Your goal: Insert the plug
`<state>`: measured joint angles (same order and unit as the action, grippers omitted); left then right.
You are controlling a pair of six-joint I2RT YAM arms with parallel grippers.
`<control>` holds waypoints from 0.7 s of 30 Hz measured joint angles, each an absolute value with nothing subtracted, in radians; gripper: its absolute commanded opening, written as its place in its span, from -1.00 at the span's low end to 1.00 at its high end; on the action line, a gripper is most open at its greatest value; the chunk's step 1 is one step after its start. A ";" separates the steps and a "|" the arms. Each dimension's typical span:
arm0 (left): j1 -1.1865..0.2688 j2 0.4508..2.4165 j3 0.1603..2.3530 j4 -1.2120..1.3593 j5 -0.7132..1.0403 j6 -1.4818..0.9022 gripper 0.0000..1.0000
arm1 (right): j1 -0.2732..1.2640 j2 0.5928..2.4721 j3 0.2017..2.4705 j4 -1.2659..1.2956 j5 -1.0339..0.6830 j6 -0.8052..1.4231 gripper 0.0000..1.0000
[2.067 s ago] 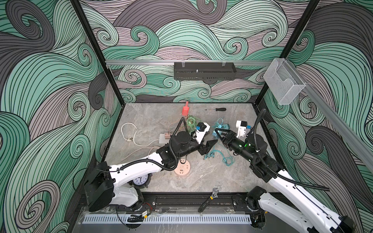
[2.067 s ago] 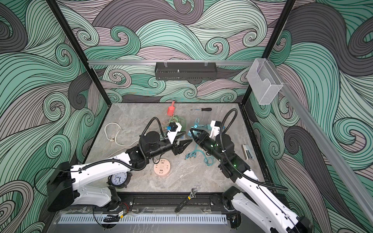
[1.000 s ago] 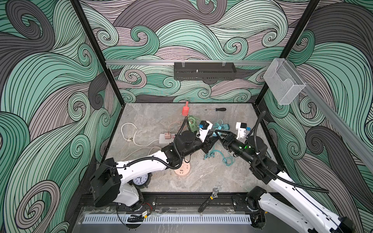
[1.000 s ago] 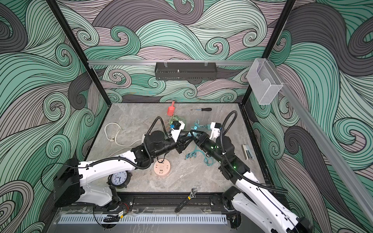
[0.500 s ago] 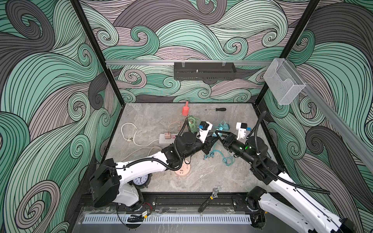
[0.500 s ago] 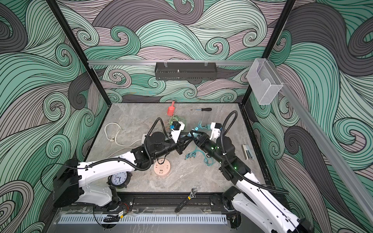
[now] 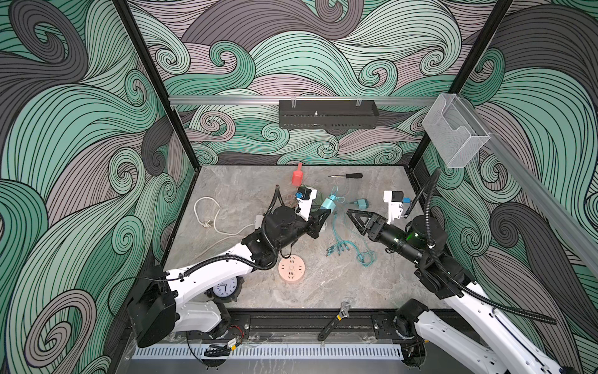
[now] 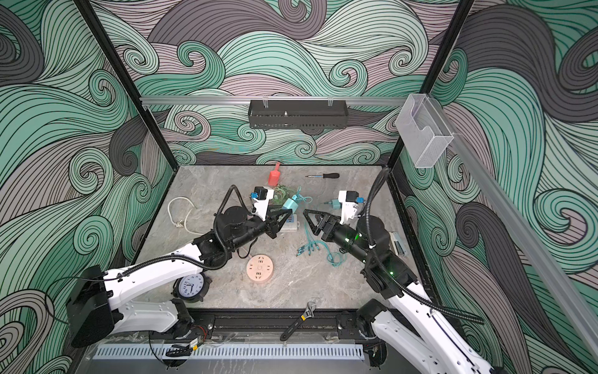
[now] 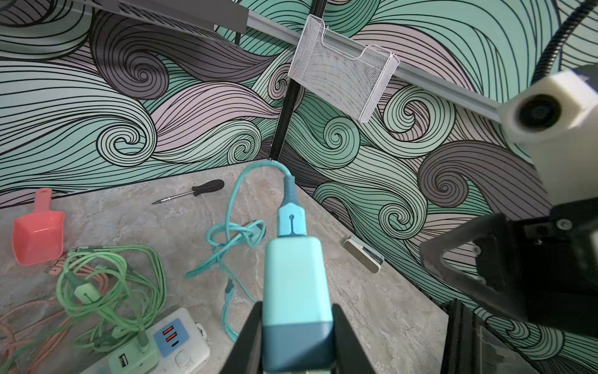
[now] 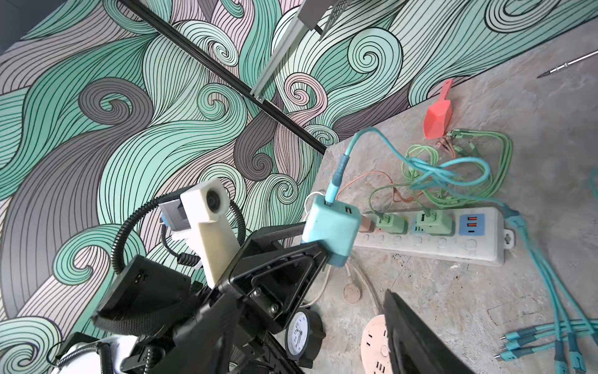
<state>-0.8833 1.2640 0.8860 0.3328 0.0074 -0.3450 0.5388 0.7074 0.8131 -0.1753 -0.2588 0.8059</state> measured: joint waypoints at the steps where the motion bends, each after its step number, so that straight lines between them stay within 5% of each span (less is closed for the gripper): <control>1: -0.876 1.257 0.886 0.327 0.026 -0.350 -1.00 | 0.516 0.707 0.813 -0.183 -0.280 0.791 0.43; 9: -0.833 1.240 0.939 0.244 0.247 -0.388 -1.00 | 0.265 0.736 0.756 -0.021 -0.611 0.785 0.37; 21: -0.765 1.250 1.017 0.265 0.517 -0.555 -1.00 | 0.252 0.772 0.690 0.307 -0.898 0.856 0.32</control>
